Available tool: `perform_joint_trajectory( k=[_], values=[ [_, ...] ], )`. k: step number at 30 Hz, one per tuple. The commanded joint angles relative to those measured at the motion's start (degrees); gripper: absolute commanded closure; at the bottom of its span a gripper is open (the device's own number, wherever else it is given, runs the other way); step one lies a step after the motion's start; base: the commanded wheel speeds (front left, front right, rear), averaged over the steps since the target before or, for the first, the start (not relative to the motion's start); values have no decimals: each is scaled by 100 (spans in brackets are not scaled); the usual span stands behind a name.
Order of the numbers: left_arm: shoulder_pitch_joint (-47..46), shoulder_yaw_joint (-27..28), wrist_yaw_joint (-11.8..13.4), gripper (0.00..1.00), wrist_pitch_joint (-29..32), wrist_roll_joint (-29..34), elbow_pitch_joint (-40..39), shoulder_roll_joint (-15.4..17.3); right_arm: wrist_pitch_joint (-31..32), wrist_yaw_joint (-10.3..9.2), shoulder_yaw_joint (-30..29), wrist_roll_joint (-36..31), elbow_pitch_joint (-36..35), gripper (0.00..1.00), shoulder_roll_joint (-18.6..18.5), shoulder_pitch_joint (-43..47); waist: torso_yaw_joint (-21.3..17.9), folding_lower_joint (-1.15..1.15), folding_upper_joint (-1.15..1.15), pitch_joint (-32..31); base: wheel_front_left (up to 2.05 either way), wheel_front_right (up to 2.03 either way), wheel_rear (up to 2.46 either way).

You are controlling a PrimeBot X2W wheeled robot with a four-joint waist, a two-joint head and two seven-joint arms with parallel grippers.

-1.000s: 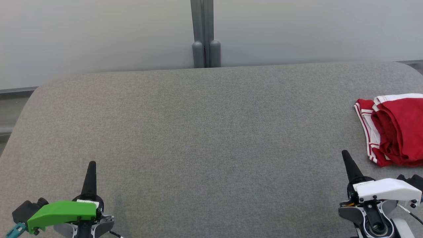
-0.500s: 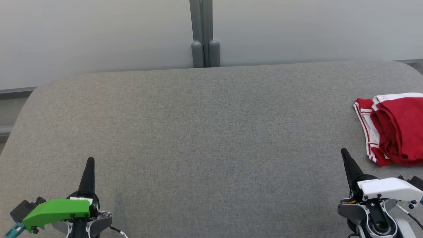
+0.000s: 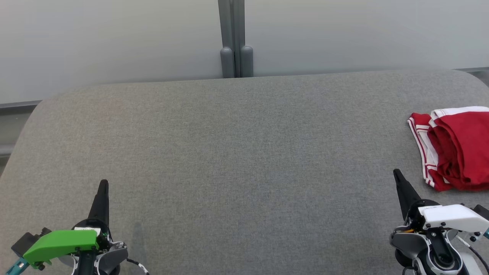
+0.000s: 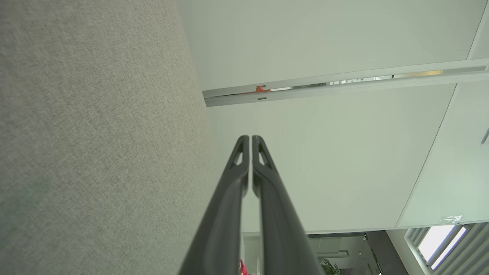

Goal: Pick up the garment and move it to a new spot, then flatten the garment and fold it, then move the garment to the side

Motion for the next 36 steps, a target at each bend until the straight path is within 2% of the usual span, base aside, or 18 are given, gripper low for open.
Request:
perform_joint_trajectory(
  k=[1, 13, 36],
  values=[
    [-109, 33, -36, 100, 28, -126, -41, 44, 34, 1, -21, 114, -45, 100, -5, -75, -2, 0, 0, 1, 0, 0, 0],
    [-119, 69, -41, 100, 150, -577, -76, 47, 156, 0, -64, 580, -69, 100, 25, -69, -18, 0, 0, 8, 0, 0, 0],
    [-109, 66, -42, 100, 149, -544, -70, 46, 151, 0, -59, 559, -66, 100, 21, -67, -18, 0, 0, 8, 0, 0, 0]
  ],
)
